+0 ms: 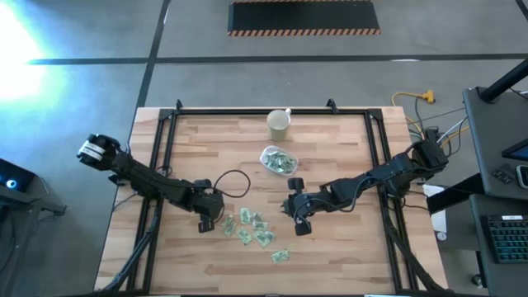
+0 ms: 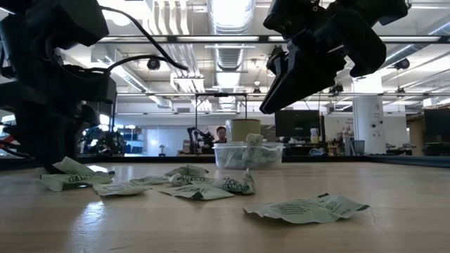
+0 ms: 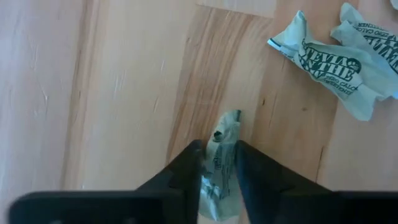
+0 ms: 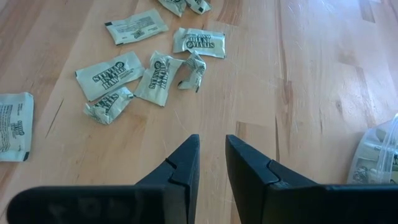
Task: Pick and place items into bin
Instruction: Put the green stevia packet into the transparent bin
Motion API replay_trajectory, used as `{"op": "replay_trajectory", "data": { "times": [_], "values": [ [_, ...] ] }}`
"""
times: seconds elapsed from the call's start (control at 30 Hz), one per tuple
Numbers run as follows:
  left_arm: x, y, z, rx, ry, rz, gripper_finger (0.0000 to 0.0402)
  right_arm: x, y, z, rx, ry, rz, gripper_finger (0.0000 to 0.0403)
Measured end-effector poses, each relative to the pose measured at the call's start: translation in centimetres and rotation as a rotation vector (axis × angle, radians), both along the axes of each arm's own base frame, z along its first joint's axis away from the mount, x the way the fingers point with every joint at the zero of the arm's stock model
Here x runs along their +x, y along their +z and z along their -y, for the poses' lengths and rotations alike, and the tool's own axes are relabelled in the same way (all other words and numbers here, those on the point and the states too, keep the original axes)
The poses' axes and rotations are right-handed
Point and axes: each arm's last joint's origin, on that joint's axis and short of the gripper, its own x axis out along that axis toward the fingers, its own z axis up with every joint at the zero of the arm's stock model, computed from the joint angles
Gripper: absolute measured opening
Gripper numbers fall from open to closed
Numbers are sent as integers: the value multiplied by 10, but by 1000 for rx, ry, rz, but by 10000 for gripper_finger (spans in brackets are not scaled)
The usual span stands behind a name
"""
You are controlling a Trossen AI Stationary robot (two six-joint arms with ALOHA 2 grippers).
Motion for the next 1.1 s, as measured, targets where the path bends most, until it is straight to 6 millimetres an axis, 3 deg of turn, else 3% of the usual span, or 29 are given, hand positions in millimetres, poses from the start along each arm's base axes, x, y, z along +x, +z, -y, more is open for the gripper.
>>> {"op": "replay_trajectory", "data": {
  "times": [0.17, 0.3, 0.57, 0.83, 1.1],
  "values": [
    [0, 1, 0, 12, -25, 4, 9, 0, 0, 0, 0, 0, 0, 68],
    [4, 5, -2, 103, -56, 45, 13, 0, 0, 0, -4, 3, 0, 68],
    [40, 39, -19, 526, -70, 311, 5, 0, 0, 0, -13, 12, 0, 68],
    [77, 69, -70, 707, 21, 602, 1, 0, 0, 0, -13, 12, -1, 68],
    [98, 69, -125, 520, 71, 856, 0, 0, 0, 0, -14, 12, -1, 68]
  ]
}}
